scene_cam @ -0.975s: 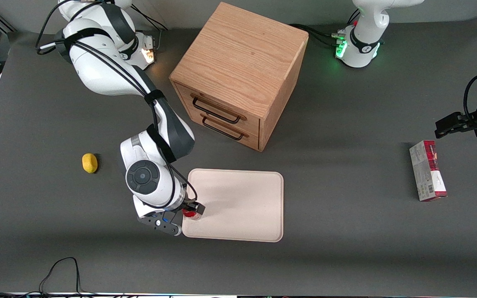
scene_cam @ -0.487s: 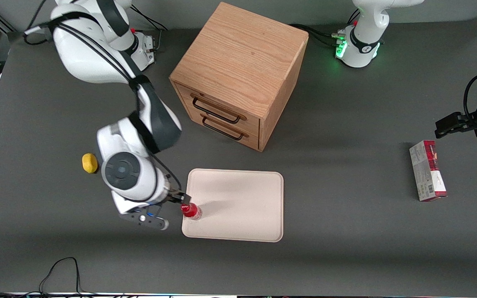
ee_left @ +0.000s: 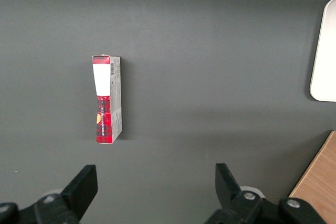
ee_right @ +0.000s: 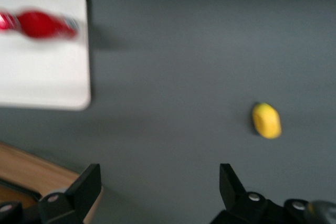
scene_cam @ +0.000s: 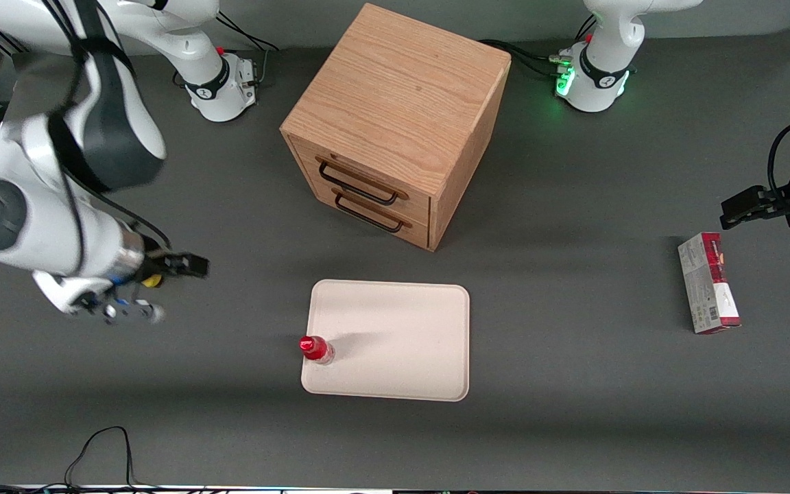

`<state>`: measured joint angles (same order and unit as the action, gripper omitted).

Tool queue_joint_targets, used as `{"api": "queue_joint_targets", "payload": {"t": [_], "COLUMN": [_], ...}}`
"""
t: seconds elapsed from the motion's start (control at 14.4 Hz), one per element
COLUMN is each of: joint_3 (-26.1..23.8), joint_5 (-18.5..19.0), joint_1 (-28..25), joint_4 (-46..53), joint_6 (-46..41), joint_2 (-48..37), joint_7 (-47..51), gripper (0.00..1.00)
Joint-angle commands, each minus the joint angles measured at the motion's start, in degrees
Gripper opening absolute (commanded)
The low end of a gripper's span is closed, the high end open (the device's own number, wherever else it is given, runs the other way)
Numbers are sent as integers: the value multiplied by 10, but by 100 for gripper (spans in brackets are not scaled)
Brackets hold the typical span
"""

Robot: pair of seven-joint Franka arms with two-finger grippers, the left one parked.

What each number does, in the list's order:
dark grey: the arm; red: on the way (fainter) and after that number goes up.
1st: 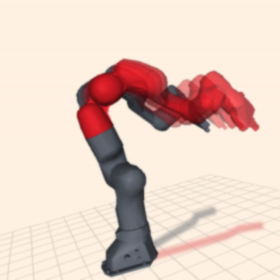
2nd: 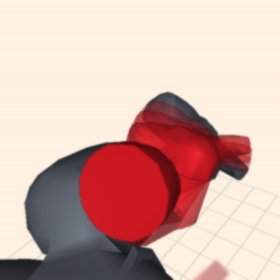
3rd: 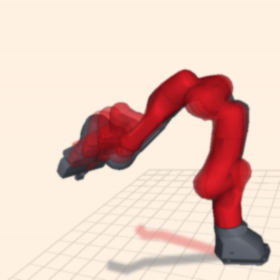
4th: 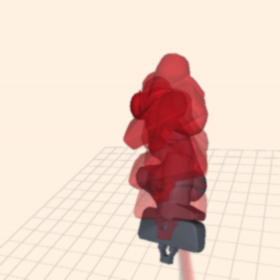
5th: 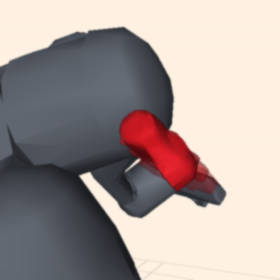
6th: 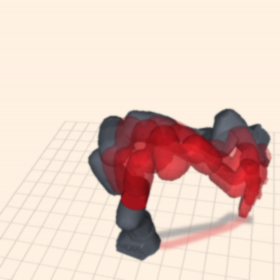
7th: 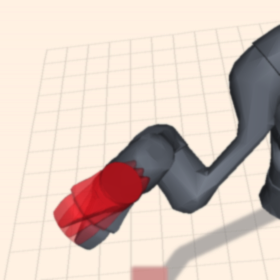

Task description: Place coke bottle on tray

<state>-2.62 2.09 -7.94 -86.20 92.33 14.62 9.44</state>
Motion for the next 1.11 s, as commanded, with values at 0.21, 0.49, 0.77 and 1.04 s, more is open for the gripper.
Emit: {"api": "queue_joint_targets", "payload": {"t": [0.21,0.49,0.77,1.04], "joint_3": [61,63,59,58], "joint_5": [-13,-14,-15,-23], "joint_1": [-30,-25,-4,0], "joint_4": [-156,-152,-131,-106], "joint_6": [7,-18,-35,-57], "joint_2": [-162,-178,-172,-167], "joint_7": [-93,-118,-116,-123], "gripper": [100,100,100,100]}}
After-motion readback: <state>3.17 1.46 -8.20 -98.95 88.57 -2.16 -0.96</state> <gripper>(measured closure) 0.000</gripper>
